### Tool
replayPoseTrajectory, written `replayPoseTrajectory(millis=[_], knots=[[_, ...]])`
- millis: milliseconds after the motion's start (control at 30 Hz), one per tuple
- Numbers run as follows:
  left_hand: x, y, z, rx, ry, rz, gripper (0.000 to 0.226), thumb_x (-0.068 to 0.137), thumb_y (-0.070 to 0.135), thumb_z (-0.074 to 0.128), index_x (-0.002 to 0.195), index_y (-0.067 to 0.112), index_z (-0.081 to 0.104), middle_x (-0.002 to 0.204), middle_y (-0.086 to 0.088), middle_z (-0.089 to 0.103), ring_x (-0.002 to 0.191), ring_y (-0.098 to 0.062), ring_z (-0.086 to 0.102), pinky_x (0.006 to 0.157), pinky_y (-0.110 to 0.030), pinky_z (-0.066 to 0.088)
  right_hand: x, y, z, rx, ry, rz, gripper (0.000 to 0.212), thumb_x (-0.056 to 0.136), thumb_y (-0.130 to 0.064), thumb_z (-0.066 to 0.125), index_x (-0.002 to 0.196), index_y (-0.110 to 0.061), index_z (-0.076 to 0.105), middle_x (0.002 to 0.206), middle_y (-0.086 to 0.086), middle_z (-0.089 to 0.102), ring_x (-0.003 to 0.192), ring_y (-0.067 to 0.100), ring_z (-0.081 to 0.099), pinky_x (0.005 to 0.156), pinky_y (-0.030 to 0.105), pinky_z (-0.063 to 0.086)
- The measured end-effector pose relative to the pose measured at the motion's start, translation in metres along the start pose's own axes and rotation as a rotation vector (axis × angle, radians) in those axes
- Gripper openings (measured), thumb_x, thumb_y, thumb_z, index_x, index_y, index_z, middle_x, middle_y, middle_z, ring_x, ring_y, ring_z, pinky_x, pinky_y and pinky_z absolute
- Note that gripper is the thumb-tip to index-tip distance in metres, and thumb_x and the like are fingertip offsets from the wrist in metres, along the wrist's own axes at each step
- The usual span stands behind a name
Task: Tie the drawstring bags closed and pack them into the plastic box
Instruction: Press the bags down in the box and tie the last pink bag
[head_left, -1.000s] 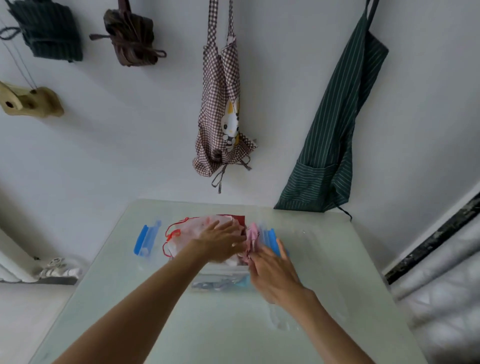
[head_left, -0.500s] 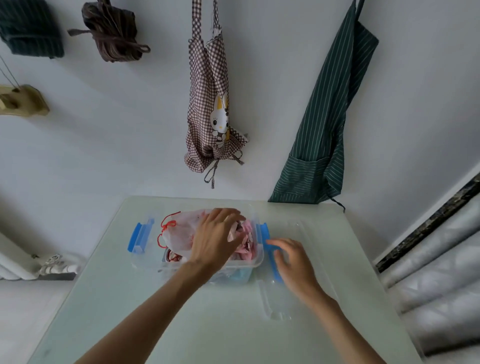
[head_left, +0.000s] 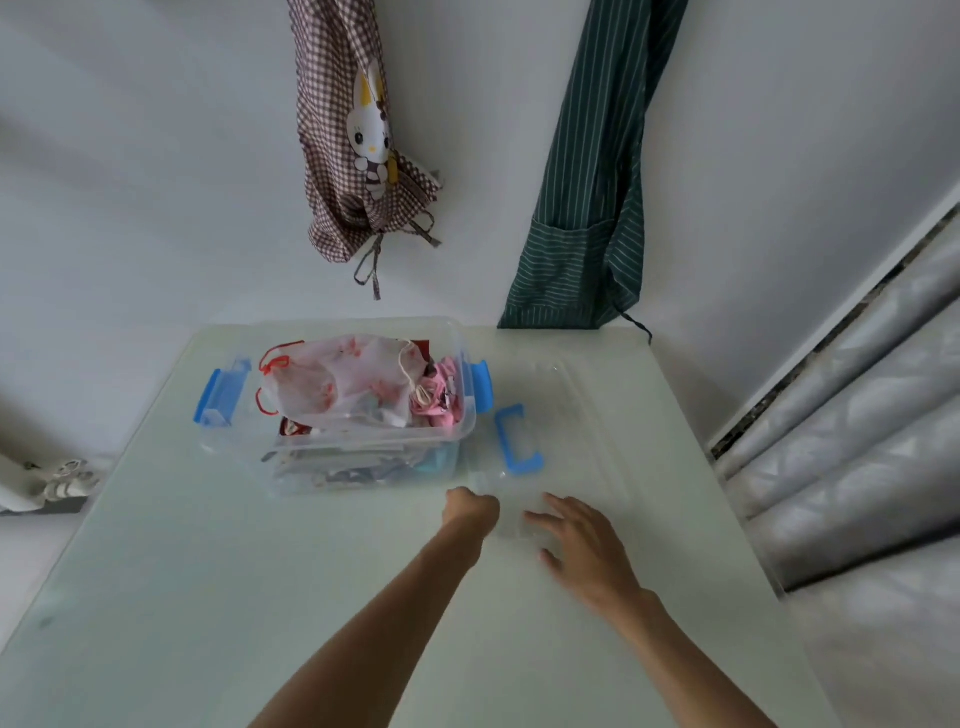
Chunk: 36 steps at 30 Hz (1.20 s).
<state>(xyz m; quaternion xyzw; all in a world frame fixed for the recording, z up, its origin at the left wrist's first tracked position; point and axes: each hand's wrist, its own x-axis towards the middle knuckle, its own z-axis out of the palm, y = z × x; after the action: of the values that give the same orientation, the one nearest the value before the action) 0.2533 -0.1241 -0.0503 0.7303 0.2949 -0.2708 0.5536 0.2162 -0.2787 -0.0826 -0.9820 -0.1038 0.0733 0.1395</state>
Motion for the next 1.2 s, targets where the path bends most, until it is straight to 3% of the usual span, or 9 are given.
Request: replayPoseTrajectory(millis=[167, 267, 367, 433, 633, 767, 933, 1033, 1200], knots=[[-0.014, 0.014, 0.011, -0.047, -0.133, -0.028, 0.029, 0.096, 0.028, 0.051, 0.111, 0.003, 0.050, 0.098, -0.006, 0.050, 0.086, -0.017, 0.049, 0.072, -0.027, 0.038, -0.015, 0.023, -0.008, 0.054, 0.236, -0.082, 0.029, 0.057, -0.016, 0.088, 0.078, -0.027, 0.072, 0.097, -0.008, 0.073, 0.089, 0.011, 0.069, 0.080, 0.021, 0.052], [-0.024, 0.023, 0.007, -0.144, -0.224, 0.072, 0.051, 0.102, 0.041, 0.023, 0.124, 0.009, 0.056, 0.111, -0.005, 0.050, 0.102, -0.019, 0.048, 0.083, -0.030, 0.038, -0.022, 0.027, -0.053, 0.134, 0.442, -0.117, 0.007, 0.085, -0.027, 0.063, 0.091, -0.025, 0.060, 0.106, -0.010, 0.069, 0.097, 0.005, 0.061, 0.087, 0.023, 0.045], [-0.038, 0.042, -0.006, -0.131, -0.179, 0.279, 0.041, 0.103, 0.033, 0.026, 0.121, 0.007, 0.053, 0.108, -0.006, 0.049, 0.098, -0.018, 0.051, 0.077, -0.029, 0.044, -0.014, 0.021, -0.120, 0.281, 0.588, -0.117, 0.022, 0.093, -0.042, 0.040, 0.101, -0.027, 0.054, 0.102, -0.014, 0.064, 0.097, 0.006, 0.059, 0.085, 0.024, 0.043], [-0.047, 0.058, -0.016, -0.095, -0.113, 0.404, 0.023, 0.100, 0.024, 0.042, 0.114, 0.008, 0.051, 0.105, -0.007, 0.051, 0.092, -0.018, 0.054, 0.076, -0.028, 0.048, -0.007, 0.008, -0.168, 0.445, 0.729, -0.125, 0.022, 0.091, -0.041, 0.042, 0.104, -0.026, 0.052, 0.095, -0.022, 0.061, 0.092, 0.001, 0.059, 0.083, 0.018, 0.044], [-0.077, 0.114, -0.053, -0.013, 0.133, 0.550, 0.079, 0.090, 0.061, 0.039, 0.146, 0.008, 0.023, 0.144, -0.015, 0.040, 0.132, -0.032, 0.041, 0.109, -0.050, 0.035, 0.002, -0.029, -0.277, 0.776, 1.003, -0.136, 0.019, 0.094, -0.017, 0.053, 0.103, -0.034, 0.052, 0.091, -0.023, 0.066, 0.085, -0.004, 0.062, 0.077, 0.014, 0.048], [-0.082, 0.135, -0.109, -0.027, 0.236, 0.615, 0.082, 0.090, 0.061, 0.038, 0.149, 0.009, 0.015, 0.148, -0.018, 0.036, 0.126, -0.028, 0.047, 0.109, -0.048, 0.030, 0.032, -0.055, -0.291, 1.199, 0.850, -0.029, 0.015, 0.094, -0.011, 0.054, 0.096, -0.025, 0.059, 0.069, -0.012, 0.071, 0.059, -0.004, 0.061, 0.060, 0.012, 0.051], [-0.063, 0.102, -0.208, -0.084, 0.601, 0.566, 0.042, 0.094, 0.041, 0.051, 0.127, 0.015, 0.056, 0.122, -0.014, 0.064, 0.104, -0.031, 0.063, 0.095, -0.037, 0.045, 0.104, -0.095, -0.228, 1.555, 0.375, 0.197, 0.008, 0.090, -0.005, 0.057, 0.088, -0.011, 0.060, 0.058, -0.006, 0.070, 0.055, 0.006, 0.063, 0.053, 0.013, 0.052], [-0.047, 0.071, -0.245, -0.038, 0.702, 0.455, 0.038, 0.093, 0.039, 0.052, 0.118, 0.014, 0.064, 0.119, -0.016, 0.065, 0.109, -0.035, 0.059, 0.094, -0.038, 0.042, 0.136, -0.116, -0.167, 1.369, 0.172, 0.309, 0.032, 0.081, -0.001, 0.065, 0.112, 0.001, 0.059, 0.088, 0.007, 0.072, 0.083, 0.019, 0.062, 0.067, 0.020, 0.052], [-0.012, 0.024, -0.271, 0.016, 0.682, 0.324, 0.049, 0.088, 0.052, 0.055, 0.121, 0.018, 0.065, 0.127, -0.014, 0.062, 0.120, -0.034, 0.054, 0.099, -0.039, 0.045, 0.146, -0.130, -0.090, 0.800, 0.260, 0.386, 0.044, 0.088, -0.022, 0.058, 0.131, -0.012, 0.054, 0.133, 0.013, 0.055, 0.120, 0.029, 0.051, 0.100, 0.038, 0.045]])
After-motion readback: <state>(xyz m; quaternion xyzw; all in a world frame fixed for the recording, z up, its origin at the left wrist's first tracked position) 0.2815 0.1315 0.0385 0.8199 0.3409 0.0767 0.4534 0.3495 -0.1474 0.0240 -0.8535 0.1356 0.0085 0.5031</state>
